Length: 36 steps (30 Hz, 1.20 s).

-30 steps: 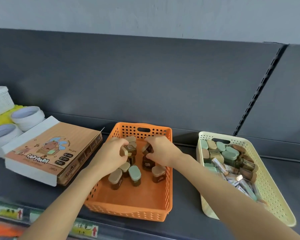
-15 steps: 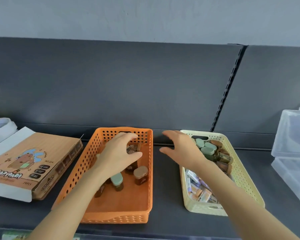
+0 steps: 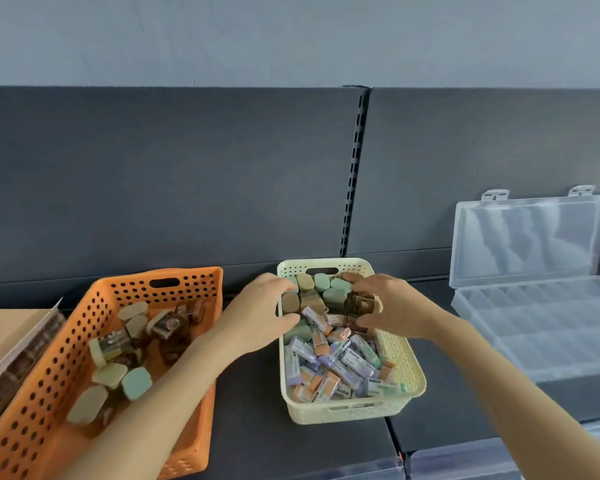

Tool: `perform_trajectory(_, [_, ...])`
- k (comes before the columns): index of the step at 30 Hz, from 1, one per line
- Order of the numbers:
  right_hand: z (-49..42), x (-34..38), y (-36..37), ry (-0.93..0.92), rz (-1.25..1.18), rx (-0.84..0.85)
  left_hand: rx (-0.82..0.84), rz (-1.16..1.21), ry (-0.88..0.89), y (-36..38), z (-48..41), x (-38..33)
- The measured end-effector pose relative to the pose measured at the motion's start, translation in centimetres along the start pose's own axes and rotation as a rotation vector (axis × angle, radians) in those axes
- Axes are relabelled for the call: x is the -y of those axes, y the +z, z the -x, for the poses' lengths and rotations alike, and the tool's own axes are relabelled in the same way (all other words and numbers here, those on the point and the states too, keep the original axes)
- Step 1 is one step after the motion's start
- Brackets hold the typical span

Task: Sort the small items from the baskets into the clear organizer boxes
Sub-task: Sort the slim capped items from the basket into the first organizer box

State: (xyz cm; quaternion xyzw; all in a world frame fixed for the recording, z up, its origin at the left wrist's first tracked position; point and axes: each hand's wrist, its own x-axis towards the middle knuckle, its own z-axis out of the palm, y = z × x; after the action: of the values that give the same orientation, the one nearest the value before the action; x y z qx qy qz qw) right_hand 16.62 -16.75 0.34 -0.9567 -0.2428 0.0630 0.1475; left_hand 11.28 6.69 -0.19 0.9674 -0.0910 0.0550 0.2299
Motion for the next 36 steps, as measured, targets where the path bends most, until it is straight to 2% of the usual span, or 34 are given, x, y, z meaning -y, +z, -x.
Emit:
perform_trajectory(8, [-0.3,-2.0,1.2,-0.016,0.131,0.11,0.071,-0.028,0.034,2.3,-2.8,-1.5])
perform_trajectory(15, [-1.4,-2.1,3.1,-0.128,0.271,0.003,0.076,-0.052,0.043,3.5,-4.0,-1.9])
perform_trajectory(20, [-1.4,-1.9,3.4,-0.138,0.31,-0.007,0.06,-0.102,0.028,4.0,-4.6,-1.4])
perform_trajectory(25, [-1.8,-2.2,3.4,-0.172,0.347,-0.013,0.143,-0.118,0.038,4.8,-5.6,-1.0])
perform_trajectory(29, [-1.8,-2.2,3.5,-0.191,0.309,0.005,0.314,-0.225,0.098,4.8,-6.2,-0.8])
perform_trajectory(32, [-1.4,-2.3,3.2,-0.191,0.195,-0.02,0.346,-0.363,0.157,4.7,-6.6,-0.3])
perform_trajectory(36, [-1.2,-2.1,2.6,-0.153,-0.001,-0.135,0.381,-0.514,0.239,4.5,-7.1,0.1])
